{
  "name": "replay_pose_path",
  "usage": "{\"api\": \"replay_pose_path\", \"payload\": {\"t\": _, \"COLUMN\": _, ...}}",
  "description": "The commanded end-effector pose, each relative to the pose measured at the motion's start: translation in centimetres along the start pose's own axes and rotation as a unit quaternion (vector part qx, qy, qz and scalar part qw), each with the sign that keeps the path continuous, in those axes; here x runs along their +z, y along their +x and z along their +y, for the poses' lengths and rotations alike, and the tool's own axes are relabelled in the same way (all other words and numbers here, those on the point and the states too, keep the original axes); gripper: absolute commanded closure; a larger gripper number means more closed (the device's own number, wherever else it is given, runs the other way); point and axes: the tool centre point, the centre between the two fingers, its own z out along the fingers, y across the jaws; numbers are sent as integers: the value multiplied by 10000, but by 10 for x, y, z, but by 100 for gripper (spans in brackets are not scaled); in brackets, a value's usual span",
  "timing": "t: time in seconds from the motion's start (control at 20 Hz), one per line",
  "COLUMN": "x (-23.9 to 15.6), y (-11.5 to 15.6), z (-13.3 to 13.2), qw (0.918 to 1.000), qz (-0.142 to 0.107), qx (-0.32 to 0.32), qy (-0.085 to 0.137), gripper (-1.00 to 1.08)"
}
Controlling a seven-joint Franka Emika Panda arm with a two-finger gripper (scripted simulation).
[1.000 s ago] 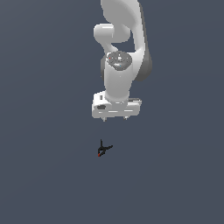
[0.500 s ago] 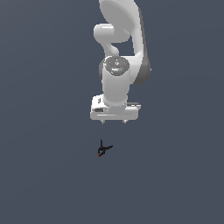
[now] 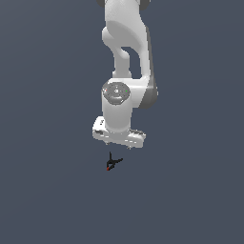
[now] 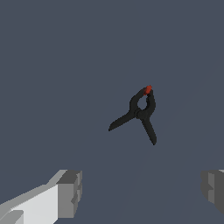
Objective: Pick up the object and move it to a goal position.
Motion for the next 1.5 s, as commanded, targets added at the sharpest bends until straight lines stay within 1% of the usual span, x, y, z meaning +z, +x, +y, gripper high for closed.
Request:
{"api": "replay_pose_path", "payload": {"t": 0.0, "x": 14, "y": 12, "z": 6, "qw": 9992, "qz": 9, "qx": 396, "qy": 13, "gripper": -92}}
{"api": "replay_pose_path", "payload": {"t": 0.25, "x": 37, "y": 31, "z": 15, "qw": 9949, "qz": 28, "qx": 1009, "qy": 30, "gripper": -92}}
{"api": "replay_pose_path", "payload": {"t": 0.55, "x": 54, "y": 43, "z": 22, "qw": 9896, "qz": 43, "qx": 1437, "qy": 38, "gripper": -92}}
{"api": "replay_pose_path", "payload": {"t": 0.75, "x": 58, "y": 45, "z": 24, "qw": 9880, "qz": 47, "qx": 1543, "qy": 40, "gripper": -92}}
{"api": "replay_pose_path", "payload": {"t": 1.05, "x": 64, "y": 45, "z": 24, "qw": 9883, "qz": 42, "qx": 1524, "qy": 38, "gripper": -92}}
{"api": "replay_pose_path", "payload": {"t": 1.45, "x": 102, "y": 44, "z": 24, "qw": 9880, "qz": 46, "qx": 1546, "qy": 40, "gripper": -92}}
